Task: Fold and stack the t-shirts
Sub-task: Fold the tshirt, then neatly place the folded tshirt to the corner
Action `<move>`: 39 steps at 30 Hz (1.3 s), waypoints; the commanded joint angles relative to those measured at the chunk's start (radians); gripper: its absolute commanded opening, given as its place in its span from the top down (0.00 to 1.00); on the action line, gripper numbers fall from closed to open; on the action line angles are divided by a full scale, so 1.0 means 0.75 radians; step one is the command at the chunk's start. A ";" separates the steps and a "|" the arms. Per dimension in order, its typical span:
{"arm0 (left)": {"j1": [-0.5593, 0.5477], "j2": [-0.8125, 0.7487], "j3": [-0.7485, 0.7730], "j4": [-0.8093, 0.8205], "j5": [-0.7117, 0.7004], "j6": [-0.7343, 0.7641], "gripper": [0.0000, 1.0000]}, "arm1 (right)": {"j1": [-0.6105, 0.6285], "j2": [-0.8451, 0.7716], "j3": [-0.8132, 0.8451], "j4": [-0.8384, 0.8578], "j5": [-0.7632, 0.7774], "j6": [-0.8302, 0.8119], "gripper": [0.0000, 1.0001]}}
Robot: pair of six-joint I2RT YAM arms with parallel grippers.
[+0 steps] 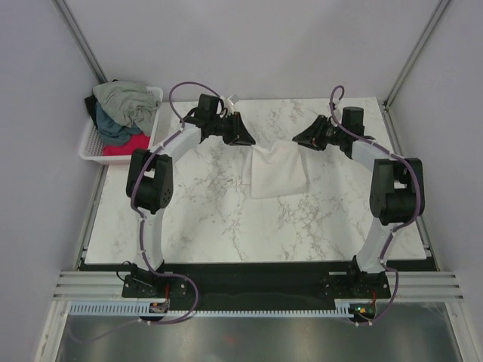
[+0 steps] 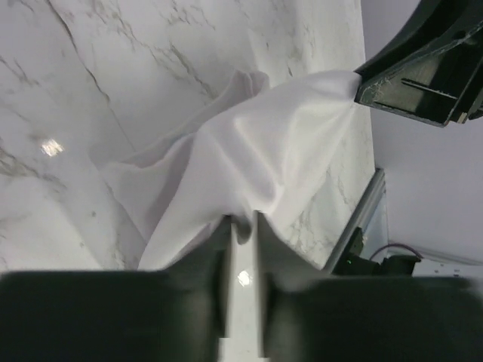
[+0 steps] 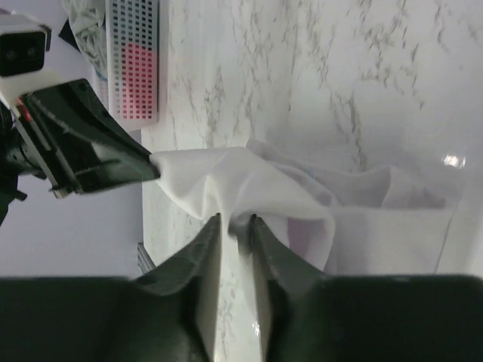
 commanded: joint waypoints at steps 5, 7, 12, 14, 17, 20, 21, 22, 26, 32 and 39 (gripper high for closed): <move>0.008 0.019 0.115 -0.089 -0.172 0.208 0.23 | -0.044 0.193 0.322 -0.051 0.074 -0.135 0.41; 0.014 -0.016 0.100 -0.120 -0.209 0.227 0.15 | -0.071 0.158 0.324 -0.054 0.078 -0.140 0.40; 0.031 -0.088 -0.008 -0.167 -0.291 0.268 0.14 | -0.090 0.042 0.190 -0.054 0.029 -0.085 0.40; 0.045 -0.100 -0.061 -0.179 -0.287 0.246 0.16 | -0.088 0.009 0.130 -0.035 0.006 -0.058 0.41; 0.080 -0.092 -0.130 -0.191 -0.263 0.183 0.19 | -0.088 -0.038 0.036 -0.047 -0.008 -0.076 0.41; 0.106 -0.070 -0.169 -0.171 -0.232 0.137 0.20 | -0.090 -0.040 -0.029 -0.119 -0.020 -0.150 0.40; 0.108 -0.061 -0.172 -0.163 -0.219 0.131 0.20 | -0.090 -0.034 -0.044 -0.131 -0.028 -0.160 0.39; 0.108 -0.053 -0.172 -0.161 -0.211 0.127 0.20 | -0.094 -0.028 -0.056 -0.137 -0.045 -0.170 0.39; 0.108 -0.004 -0.188 -0.122 -0.115 0.062 0.20 | -0.102 0.011 -0.093 -0.182 -0.049 -0.219 0.38; 0.104 0.057 -0.206 -0.077 -0.037 -0.018 0.22 | -0.100 0.074 -0.068 -0.248 -0.026 -0.297 0.36; 0.080 0.123 -0.182 -0.044 -0.019 -0.059 0.23 | -0.102 0.182 -0.001 -0.279 0.000 -0.352 0.35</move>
